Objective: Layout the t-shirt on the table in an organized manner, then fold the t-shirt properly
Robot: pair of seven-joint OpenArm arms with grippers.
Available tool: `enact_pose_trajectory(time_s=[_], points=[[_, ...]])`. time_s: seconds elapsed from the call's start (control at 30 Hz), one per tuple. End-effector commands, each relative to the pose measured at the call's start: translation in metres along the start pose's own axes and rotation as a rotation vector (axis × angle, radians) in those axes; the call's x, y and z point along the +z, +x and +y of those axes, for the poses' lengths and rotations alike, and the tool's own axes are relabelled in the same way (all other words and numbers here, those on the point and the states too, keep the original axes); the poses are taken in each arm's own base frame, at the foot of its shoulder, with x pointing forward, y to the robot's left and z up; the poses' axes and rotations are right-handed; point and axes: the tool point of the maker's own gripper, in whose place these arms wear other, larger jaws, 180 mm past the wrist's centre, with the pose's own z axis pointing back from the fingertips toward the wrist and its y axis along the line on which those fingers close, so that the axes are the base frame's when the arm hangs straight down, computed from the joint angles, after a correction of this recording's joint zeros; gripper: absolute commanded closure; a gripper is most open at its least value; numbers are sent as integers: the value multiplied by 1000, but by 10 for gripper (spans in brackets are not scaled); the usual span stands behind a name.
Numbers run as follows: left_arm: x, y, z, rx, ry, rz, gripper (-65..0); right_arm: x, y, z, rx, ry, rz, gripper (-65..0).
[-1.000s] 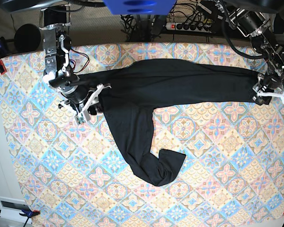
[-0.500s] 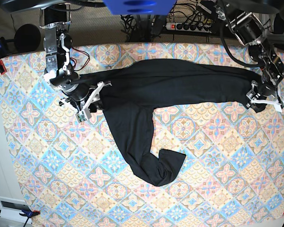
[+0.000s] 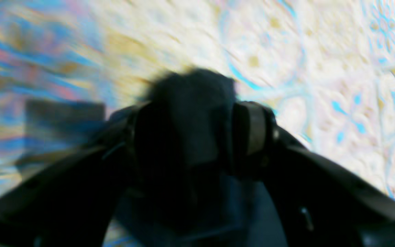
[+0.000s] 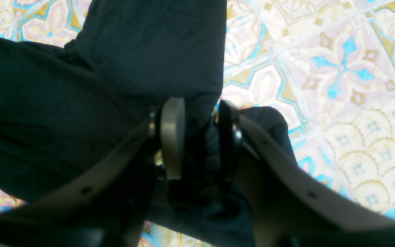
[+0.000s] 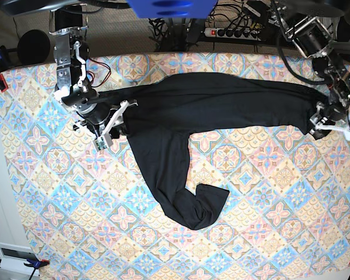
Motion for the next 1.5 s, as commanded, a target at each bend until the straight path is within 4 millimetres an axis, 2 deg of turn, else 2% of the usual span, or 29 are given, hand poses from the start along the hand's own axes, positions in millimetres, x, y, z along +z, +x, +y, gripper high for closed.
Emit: enact_pose_trajectory(time_s=[0.0,0.1,0.5,0.63,0.73,0.8,0.93,1.0,1.1,1.3,1.4,1.47], points=[[7,18,7,7,12,-49,-334,3,15,-2,12,1,-49,-169],[13,21,22,41,37,-63,-333,3,14,-1,12,2,-47,-169],[13,21,20,38,30,-62,-333,3,14,-1,11,3,-48,-169],[34,44,11,-19,22,-149,-334,3,16,0,14,3,-53,-169],[56,66,-8,-58,-26,-236,-336,4,17,1,14,7,-56,-169],[66,70,-18,-61,-67,-262,-336,3,17,1,11,7,-56,-169],[76,68,-25,-58,-113,-272,-334,0,16,10,21,31,-57,-169],[76,62,-23,-55,-116,-259,-334,-1,23,11,27,34,-80,-169],[74,47,-24,-32,-127,-232,-333,-4,36,6,35,25,-106,-167],[73,30,-22,-21,-125,-203,-332,-12,46,-5,33,11,-111,-167],[81,30,-25,-45,-126,-216,-304,-16,50,-9,31,5,-112,-167],[86,33,-32,-55,-136,-232,-262,-20,54,-14,29,0,-111,-167]])
